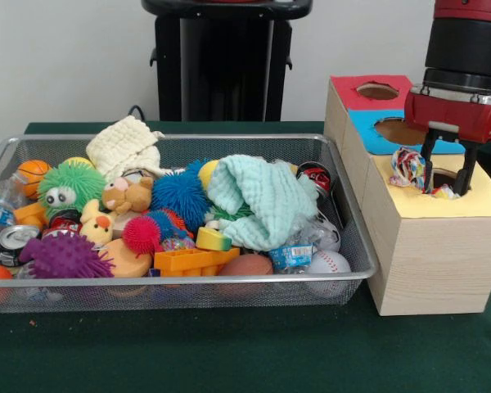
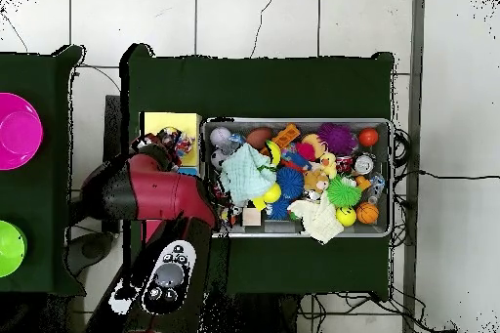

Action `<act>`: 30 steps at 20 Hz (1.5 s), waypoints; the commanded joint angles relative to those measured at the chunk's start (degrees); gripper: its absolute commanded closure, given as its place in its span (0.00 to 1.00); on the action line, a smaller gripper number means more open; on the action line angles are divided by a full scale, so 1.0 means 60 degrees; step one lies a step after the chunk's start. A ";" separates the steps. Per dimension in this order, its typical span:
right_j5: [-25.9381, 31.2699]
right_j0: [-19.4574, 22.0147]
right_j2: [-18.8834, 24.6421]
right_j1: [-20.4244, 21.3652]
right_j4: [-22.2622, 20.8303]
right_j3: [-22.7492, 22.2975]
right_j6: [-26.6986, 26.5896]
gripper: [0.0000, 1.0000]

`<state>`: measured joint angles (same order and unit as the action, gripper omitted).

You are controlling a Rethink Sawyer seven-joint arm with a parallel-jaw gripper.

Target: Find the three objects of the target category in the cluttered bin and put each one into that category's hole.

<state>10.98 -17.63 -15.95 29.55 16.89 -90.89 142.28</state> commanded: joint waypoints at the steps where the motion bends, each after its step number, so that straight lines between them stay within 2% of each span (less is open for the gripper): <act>1: 0.2159 0.0413 0.0276 0.1072 -0.0844 -0.2656 0.0013 0.00; 3: 0.2401 0.0592 0.0458 0.1485 -0.0872 -0.2895 -0.0202 0.00; 6: 0.2443 0.0843 0.0790 0.1683 -0.1005 -0.3097 -0.0503 0.00; 7: 0.2385 0.0885 0.0857 0.1715 -0.1096 -0.3151 -0.0376 1.00; 19: 0.2497 0.1524 0.1510 0.2547 -0.1584 -0.3790 -0.0451 1.00; 27: 0.1831 0.1716 0.1866 0.2531 -0.1658 -0.4014 -0.0025 1.00; 30: 0.1109 0.1912 0.2119 0.2425 -0.1548 -0.4135 0.0232 1.00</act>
<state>19.72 -8.92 -10.81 44.66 9.07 -110.52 142.28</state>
